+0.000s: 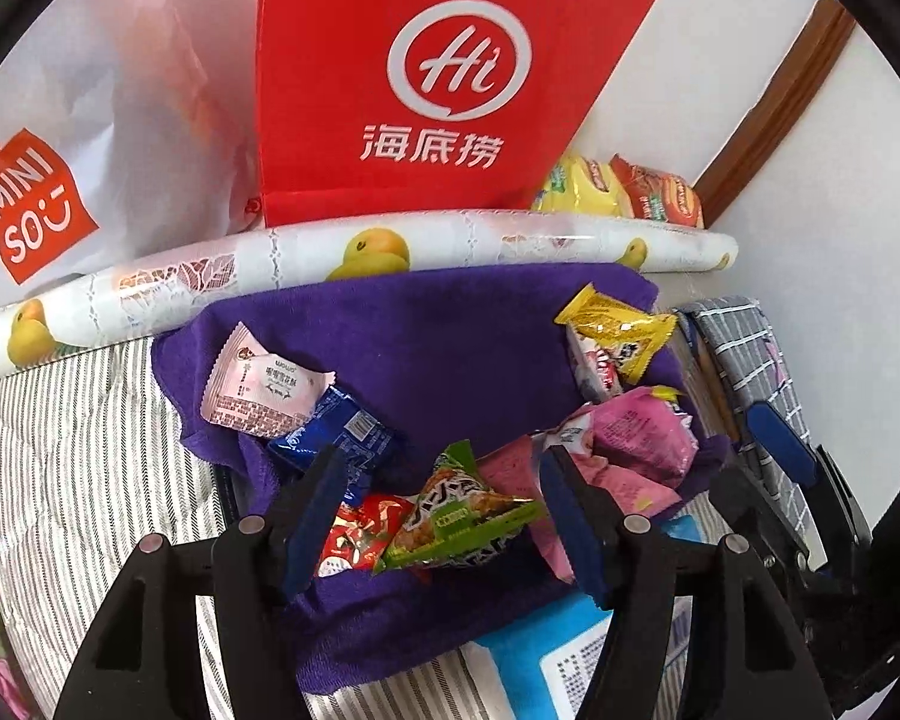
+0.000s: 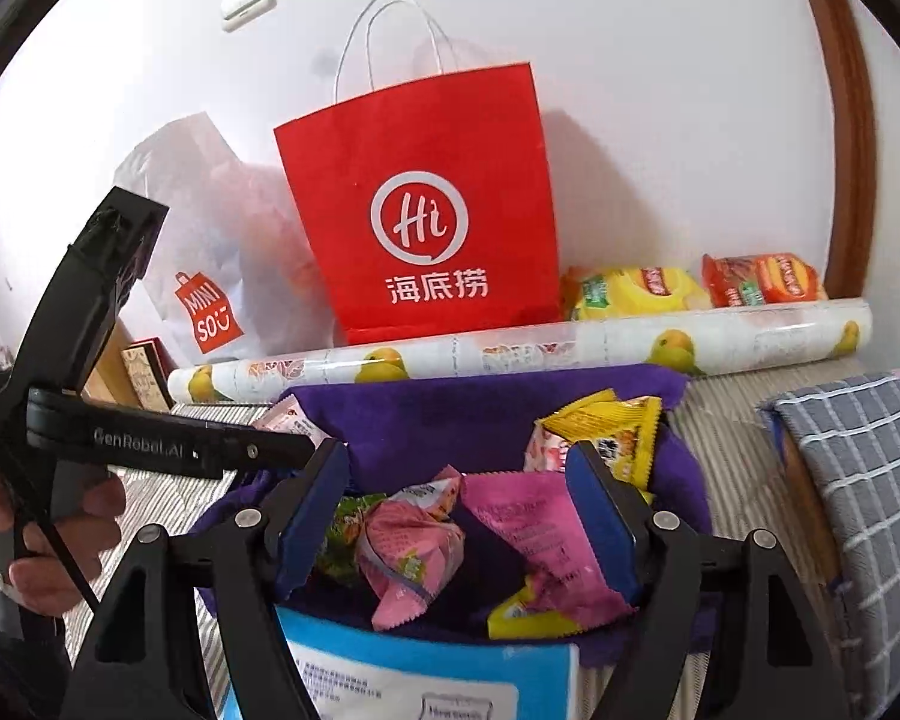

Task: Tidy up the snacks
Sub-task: 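Pull both tools back from the towel toward the remaining snacks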

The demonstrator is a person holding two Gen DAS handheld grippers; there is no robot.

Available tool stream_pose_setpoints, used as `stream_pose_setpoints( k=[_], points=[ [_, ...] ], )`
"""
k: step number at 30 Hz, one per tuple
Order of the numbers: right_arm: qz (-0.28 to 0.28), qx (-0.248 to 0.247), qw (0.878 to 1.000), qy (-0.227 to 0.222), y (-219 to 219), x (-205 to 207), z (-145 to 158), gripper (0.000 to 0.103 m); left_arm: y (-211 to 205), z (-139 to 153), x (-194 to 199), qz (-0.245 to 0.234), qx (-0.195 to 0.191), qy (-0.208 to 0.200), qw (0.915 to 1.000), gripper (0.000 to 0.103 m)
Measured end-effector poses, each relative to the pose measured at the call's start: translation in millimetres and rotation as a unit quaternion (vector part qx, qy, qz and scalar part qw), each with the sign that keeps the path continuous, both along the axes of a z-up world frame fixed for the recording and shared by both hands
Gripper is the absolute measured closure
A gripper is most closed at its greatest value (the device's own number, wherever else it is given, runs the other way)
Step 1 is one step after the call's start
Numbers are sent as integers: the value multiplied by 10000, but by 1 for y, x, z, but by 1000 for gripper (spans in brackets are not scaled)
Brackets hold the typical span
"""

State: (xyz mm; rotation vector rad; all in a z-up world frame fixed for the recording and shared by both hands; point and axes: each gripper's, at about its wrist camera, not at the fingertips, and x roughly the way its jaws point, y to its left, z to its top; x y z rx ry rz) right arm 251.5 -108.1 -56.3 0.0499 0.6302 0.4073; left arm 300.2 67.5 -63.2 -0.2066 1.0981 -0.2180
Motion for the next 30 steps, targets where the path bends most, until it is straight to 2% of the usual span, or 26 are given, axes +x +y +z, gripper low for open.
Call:
stream_pose_setpoints(
  k=[6, 12, 16, 19, 26, 30],
  points=[
    [-208, -409, 9989, -31, -12, -28, 10, 29, -3, 17, -10, -10, -32, -179, 9998, 38],
    [-512, -458, 9976, -62, -29, -59, 16, 29, -11, 33, -23, -90, 50, -380, 9992, 38],
    [-629, -314, 9974, 153, -40, -78, 15, 29, -12, 45, -32, -84, 26, -518, 9986, 38],
    [-423, -408, 9979, 258, -40, -93, 12, 29, -16, 51, -39, -130, -41, -596, 9981, 38],
    [-205, -358, 9970, 656, -40, -133, 1, 29, -28, 65, -56, -196, 145, -847, 9961, 38],
    [20, -371, 9948, 943, -29, -149, -19, 29, -23, 58, -74, -200, 313, -758, 9964, 38]
  ],
)
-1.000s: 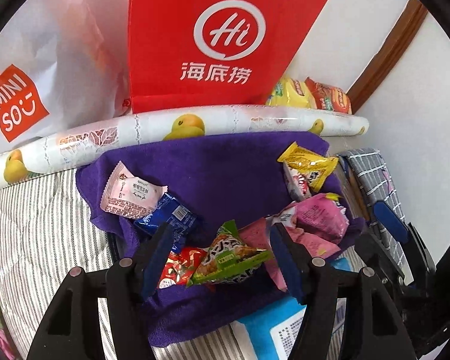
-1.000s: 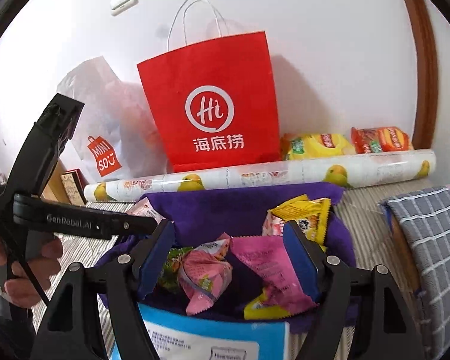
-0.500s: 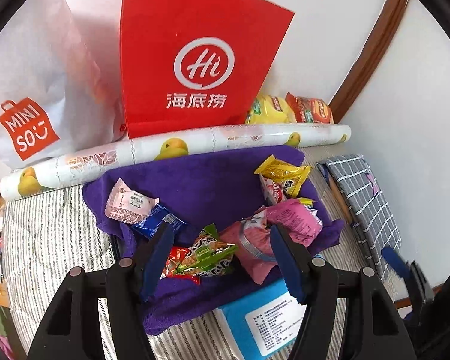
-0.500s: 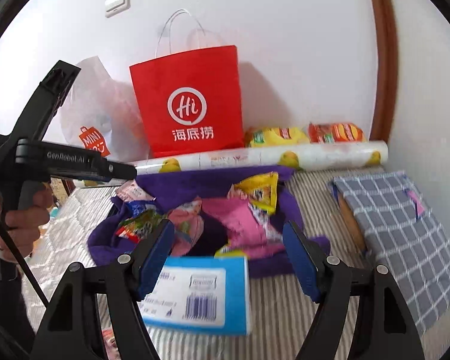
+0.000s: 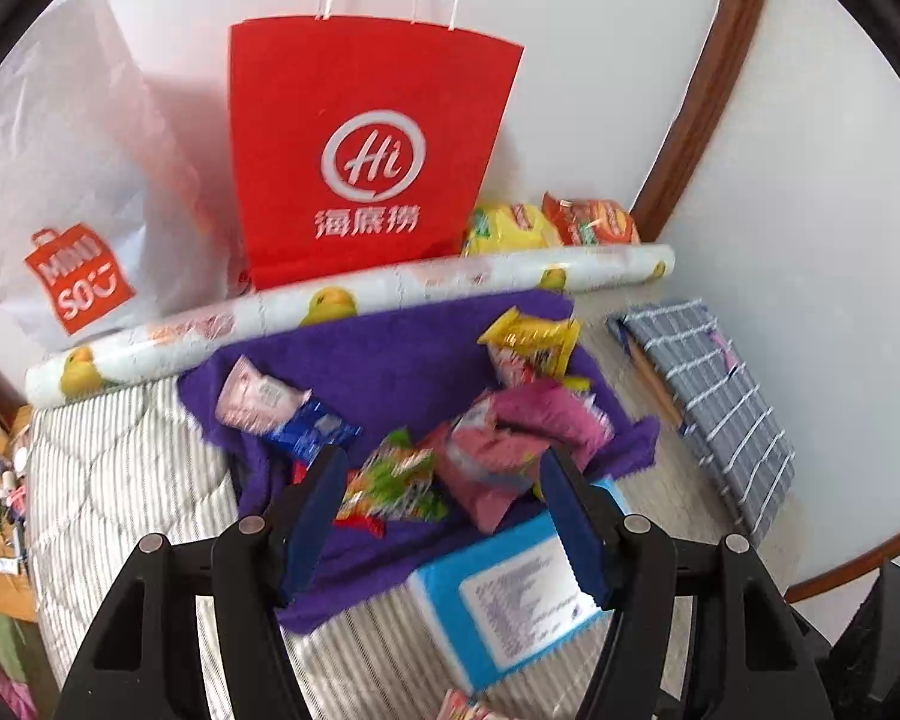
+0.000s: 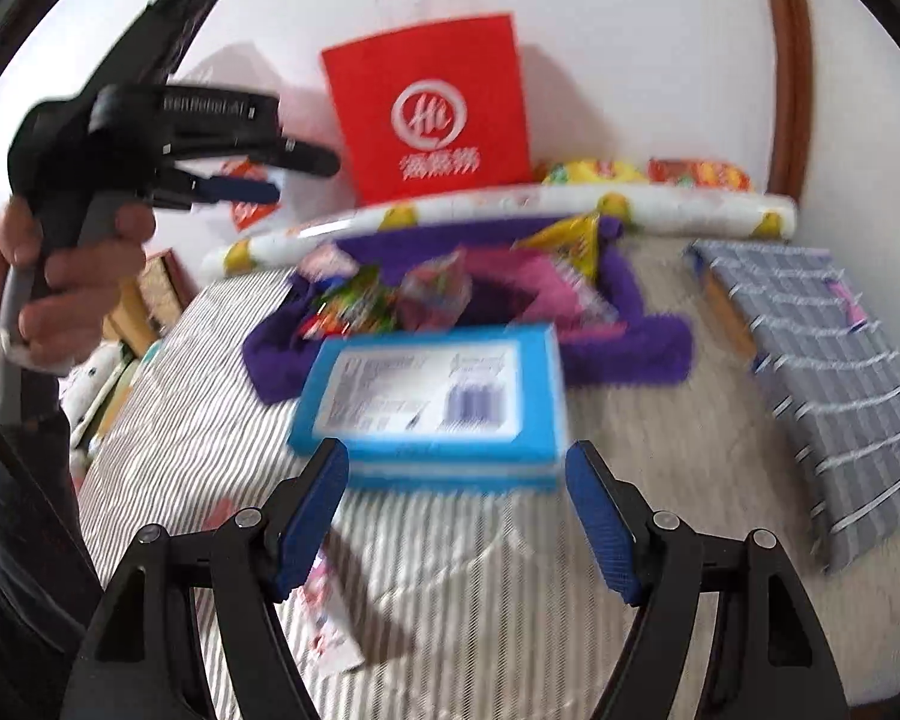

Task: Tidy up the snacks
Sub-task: 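Pull both tools back from the towel toward the remaining snacks, then grasp the Lotso lollipop packet with the right tool while the left tool grasps the pink peach candy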

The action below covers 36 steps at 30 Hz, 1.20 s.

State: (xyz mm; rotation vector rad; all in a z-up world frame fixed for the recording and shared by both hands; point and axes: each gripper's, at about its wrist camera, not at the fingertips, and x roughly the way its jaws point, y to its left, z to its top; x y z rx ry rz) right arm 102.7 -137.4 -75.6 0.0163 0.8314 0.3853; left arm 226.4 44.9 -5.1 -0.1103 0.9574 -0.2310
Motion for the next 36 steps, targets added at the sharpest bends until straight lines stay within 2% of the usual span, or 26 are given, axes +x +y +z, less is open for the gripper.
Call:
stream_pose_setpoints(
  k=[5, 8, 17, 20, 23, 28, 32, 36],
  points=[
    [514, 483, 9968, 383, 17, -11, -23, 29, 25, -14, -23, 275, 100, 165, 9994, 38],
    [935, 362, 9925, 694, 39, -14, -43, 30, 43, -24, -37, 444, 30, 324, 9985, 38],
    [1206, -120, 9896, 777, 75, -23, -83, 63, 71, -44, -91, 645, 195, 444, 9967, 38],
    [1177, -332, 9910, 540, 76, -30, -84, 79, 68, -57, -102, 619, 179, 569, 9963, 38],
    [1070, -224, 9928, 497, 67, -31, -82, 81, 60, -71, -114, 552, 142, 675, 9961, 38],
    [802, -274, 9961, 248, 34, -38, -73, 81, 45, -97, -137, 289, 343, 778, 9960, 38],
    [714, -240, 9971, 57, 5, -44, -68, 81, 35, -111, -152, 54, 183, 835, 9963, 38],
    [415, -149, 9990, 119, -18, -40, -73, 80, 20, -124, -160, -186, 75, 1014, 9946, 38]
  ],
)
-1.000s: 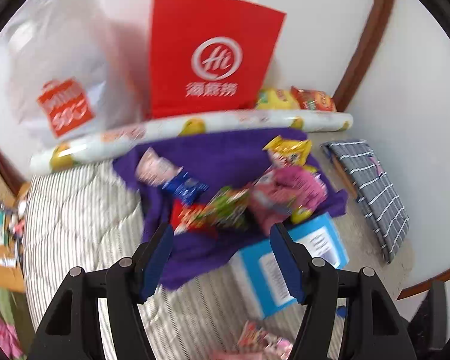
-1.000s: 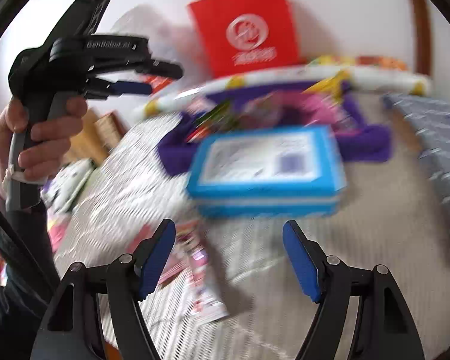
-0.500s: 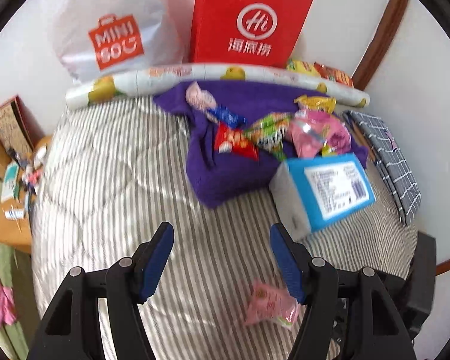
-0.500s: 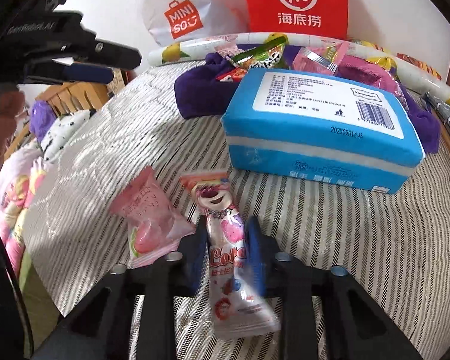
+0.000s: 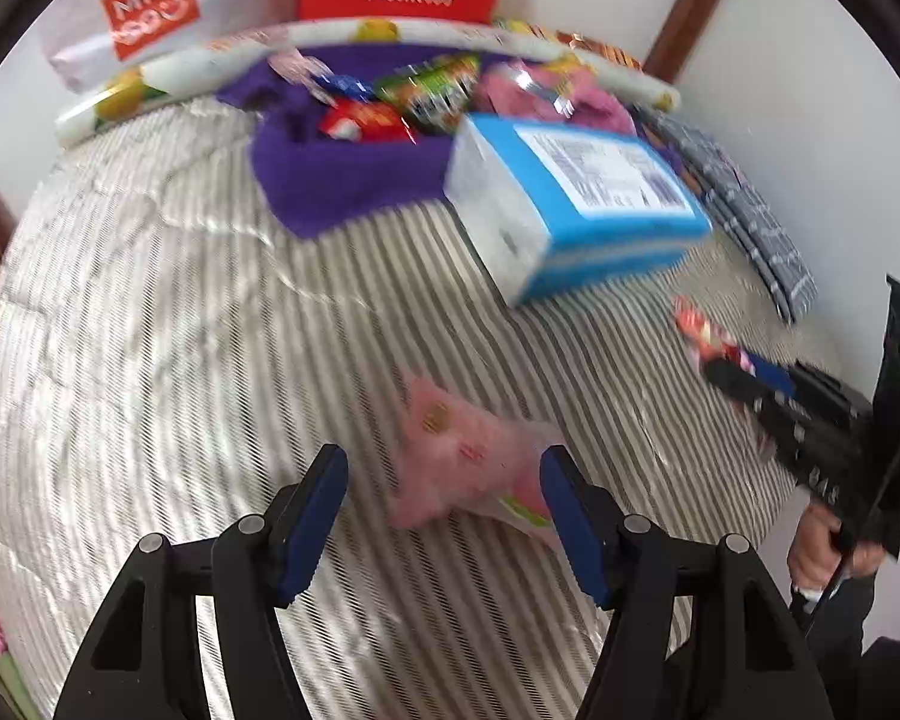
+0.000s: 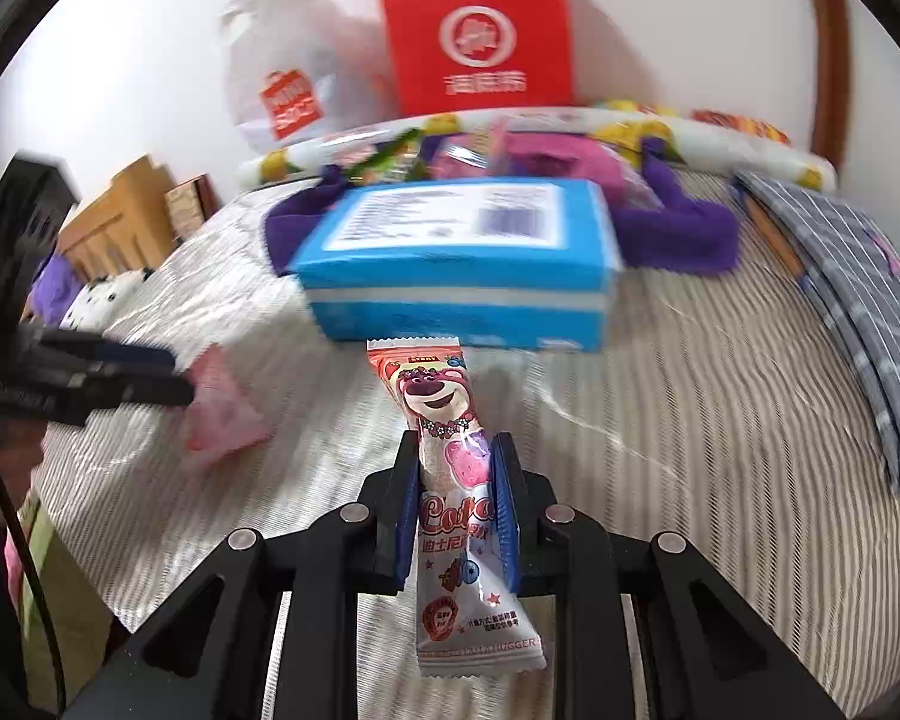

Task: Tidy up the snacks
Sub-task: 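Grasp the Lotso lollipop packet with the right tool while the left tool grasps the pink peach candy, then lift and carry the lollipop packet and peach candy over the purple towel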

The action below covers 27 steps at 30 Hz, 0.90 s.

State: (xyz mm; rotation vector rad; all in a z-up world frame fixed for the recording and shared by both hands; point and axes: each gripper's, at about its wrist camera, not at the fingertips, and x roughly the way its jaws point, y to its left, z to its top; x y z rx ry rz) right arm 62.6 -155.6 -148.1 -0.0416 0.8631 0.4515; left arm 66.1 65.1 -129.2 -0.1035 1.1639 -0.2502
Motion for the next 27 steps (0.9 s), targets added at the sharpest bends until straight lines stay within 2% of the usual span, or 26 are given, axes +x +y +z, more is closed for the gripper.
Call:
stream_pose_setpoints(
  k=[3, 5, 6, 13, 17, 19, 22, 27],
  points=[
    [-190, 167, 9996, 115, -16, 2, -5, 80, -11, -5, -4, -79, 16, 48, 10000, 38],
    [-249, 284, 9992, 148, -24, 2, -6, 80, -18, -7, -6, -103, 7, 53, 9999, 31],
    [-263, 342, 9990, 153, -28, 2, -6, 80, -22, -7, -7, -117, 71, 23, 9999, 28],
    [-318, 502, 9980, 195, -40, -4, -11, 79, -52, -13, -5, -209, 853, -142, 9960, 26],
    [-299, 539, 9979, 186, -42, -7, -12, 79, -60, -14, -4, -140, 1057, -246, 9940, 26],
    [-249, 537, 9981, 171, -42, -8, -12, 79, -60, -13, -1, -82, 1046, -292, 9940, 28],
    [-244, 447, 9987, 98, -42, -10, -13, 79, -57, -10, -1, -104, 912, -367, 9951, 38],
    [-295, 445, 9985, 99, -47, -11, -16, 79, -60, -6, 0, -179, 659, -366, 9970, 44]
  ],
)
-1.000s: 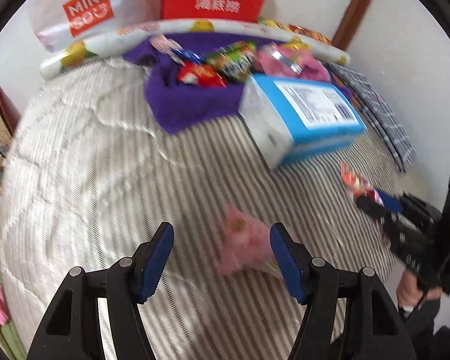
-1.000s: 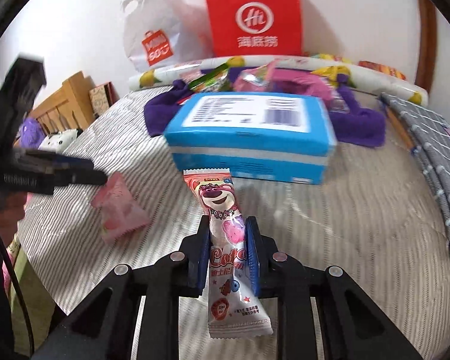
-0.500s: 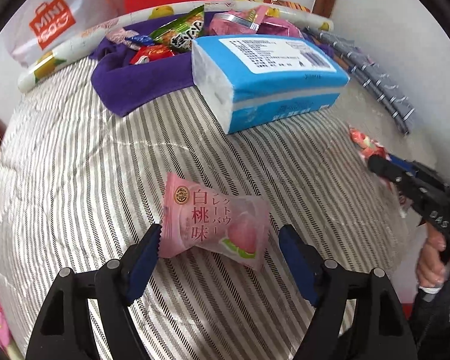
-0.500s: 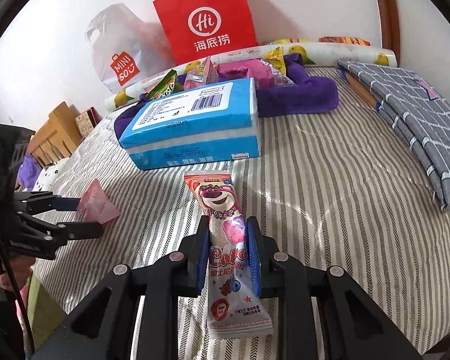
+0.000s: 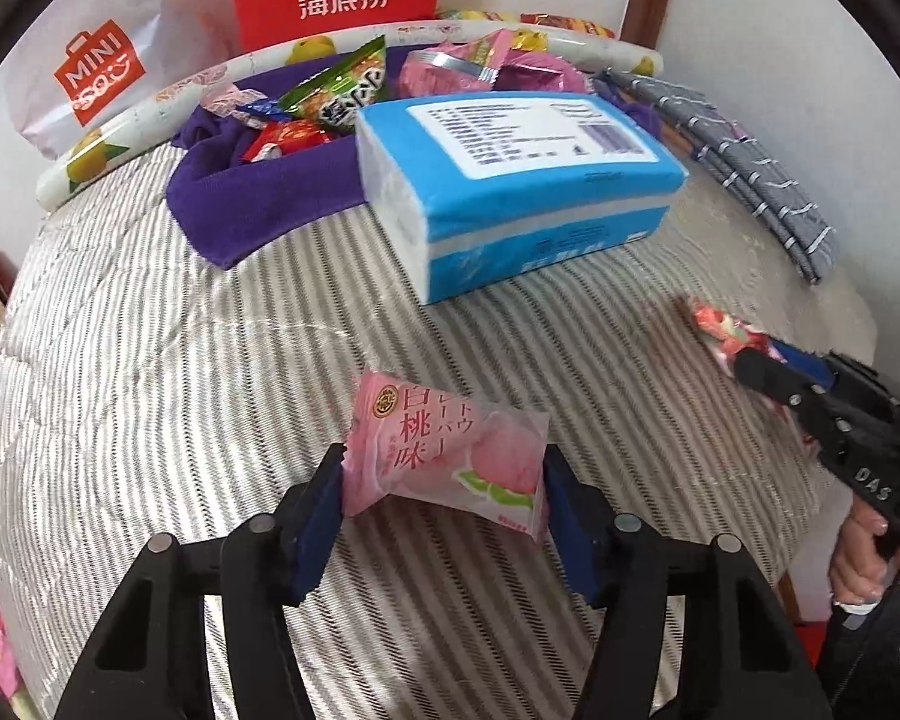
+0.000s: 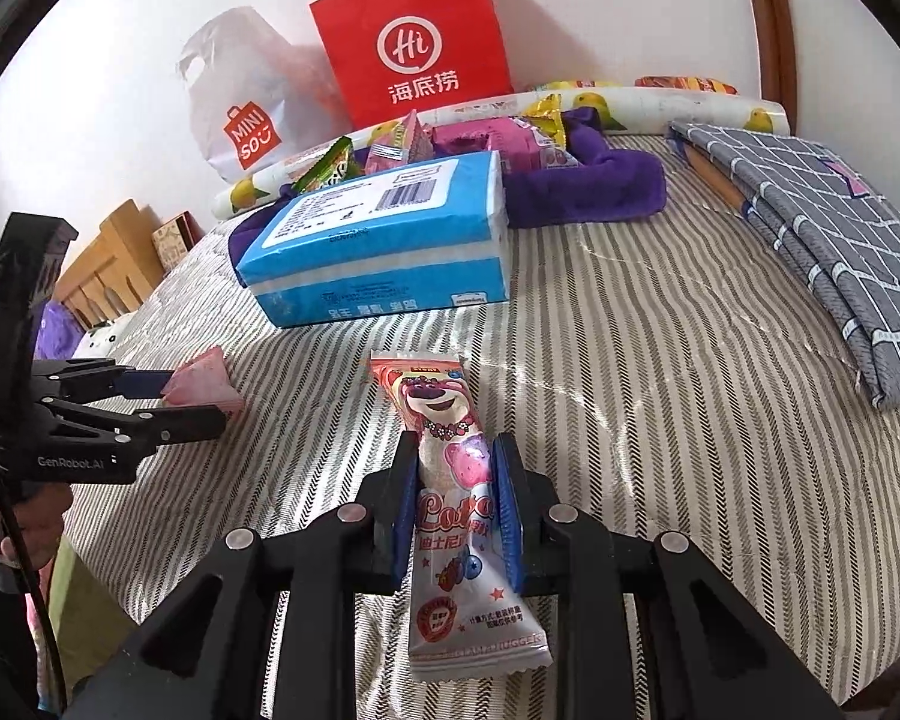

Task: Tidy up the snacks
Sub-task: 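Lift and carry the lollipop packet and peach candy over the purple towel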

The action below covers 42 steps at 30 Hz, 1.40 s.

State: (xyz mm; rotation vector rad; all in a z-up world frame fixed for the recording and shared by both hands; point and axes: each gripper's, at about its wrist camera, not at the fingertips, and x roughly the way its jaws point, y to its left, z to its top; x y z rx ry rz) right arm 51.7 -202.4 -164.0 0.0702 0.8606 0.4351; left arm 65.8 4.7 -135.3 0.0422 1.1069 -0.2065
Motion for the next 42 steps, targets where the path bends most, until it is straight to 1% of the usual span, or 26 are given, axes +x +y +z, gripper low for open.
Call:
stream_pose_setpoints(
  k=[8, 15, 22, 25, 31, 40, 42],
  points=[
    [-72, 6, 10000, 28, -5, 1, -2, 79, -8, 11, -2, -55, -184, -125, 9997, 45],
    [-152, -21, 9999, 2, -6, 1, 0, 79, -8, 17, -2, -32, -424, -154, 9990, 45],
    [-219, -15, 9998, -18, -6, 0, 4, 79, -7, 20, -2, -52, -787, -160, 9968, 45],
    [-207, 8, 9998, -70, -4, -1, 7, 79, -11, 22, -2, -91, -749, -213, 9969, 45],
    [-147, 38, 9998, -89, -1, 1, 14, 79, -11, 29, 2, -153, -815, -309, 9961, 45],
    [-87, 8, 9997, -237, 1, 9, 39, 79, -10, 43, 9, -232, -974, -407, 9941, 45],
    [-80, 10, 9995, -313, 2, 11, 46, 79, -10, 49, 11, -261, -957, -476, 9939, 45]
  ],
)
